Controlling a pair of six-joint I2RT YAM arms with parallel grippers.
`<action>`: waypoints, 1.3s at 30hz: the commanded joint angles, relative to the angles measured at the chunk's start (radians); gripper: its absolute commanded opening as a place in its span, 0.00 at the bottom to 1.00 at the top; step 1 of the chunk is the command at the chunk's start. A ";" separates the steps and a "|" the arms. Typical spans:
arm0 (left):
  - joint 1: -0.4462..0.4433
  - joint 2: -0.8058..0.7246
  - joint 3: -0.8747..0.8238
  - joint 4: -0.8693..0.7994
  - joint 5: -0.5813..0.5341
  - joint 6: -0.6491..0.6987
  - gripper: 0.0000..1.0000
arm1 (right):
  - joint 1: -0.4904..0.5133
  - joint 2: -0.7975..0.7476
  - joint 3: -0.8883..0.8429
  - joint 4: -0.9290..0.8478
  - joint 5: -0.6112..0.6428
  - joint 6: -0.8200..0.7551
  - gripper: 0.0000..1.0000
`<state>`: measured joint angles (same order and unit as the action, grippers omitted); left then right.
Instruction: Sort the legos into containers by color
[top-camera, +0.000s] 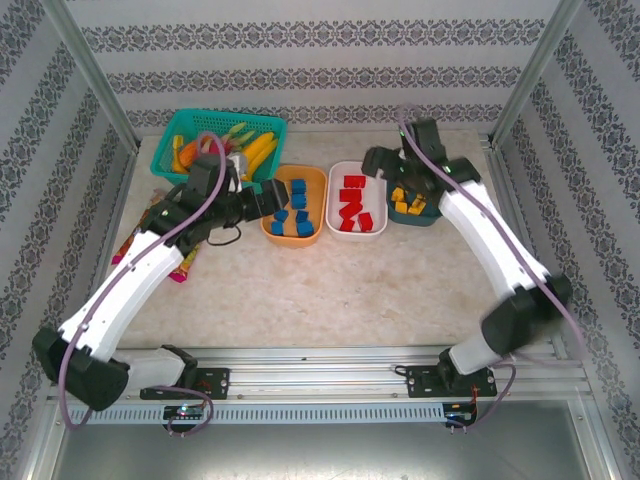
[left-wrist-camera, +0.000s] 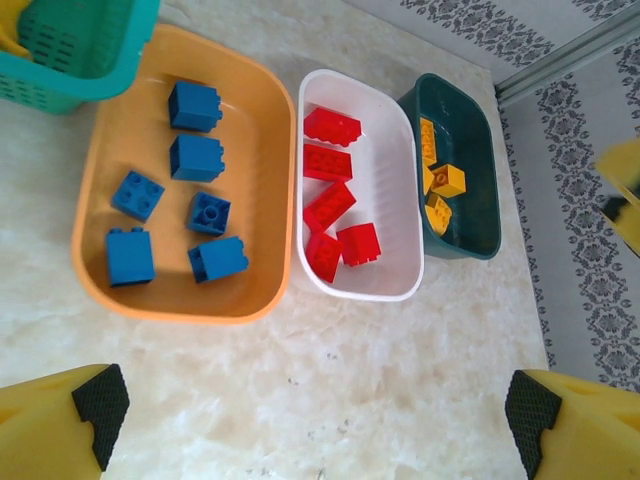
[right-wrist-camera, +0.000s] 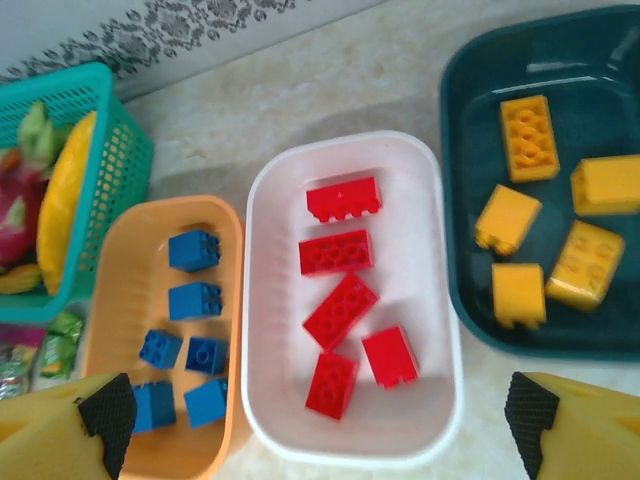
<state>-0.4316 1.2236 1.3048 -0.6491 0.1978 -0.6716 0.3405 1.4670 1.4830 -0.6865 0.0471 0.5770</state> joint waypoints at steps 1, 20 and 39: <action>0.016 -0.084 -0.063 -0.102 -0.039 0.051 1.00 | 0.029 -0.170 -0.225 0.006 0.066 0.013 0.98; 0.017 -0.350 -0.350 -0.266 -0.692 0.088 1.00 | 0.053 -0.804 -0.778 -0.081 0.499 0.063 0.98; 0.327 0.063 -0.744 0.803 -0.494 0.543 1.00 | -0.203 -0.217 -1.046 1.072 0.313 -0.443 0.98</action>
<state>-0.1455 1.2133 0.5541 -0.0818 -0.3889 -0.1719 0.1596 1.1976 0.4316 0.1829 0.4236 0.1638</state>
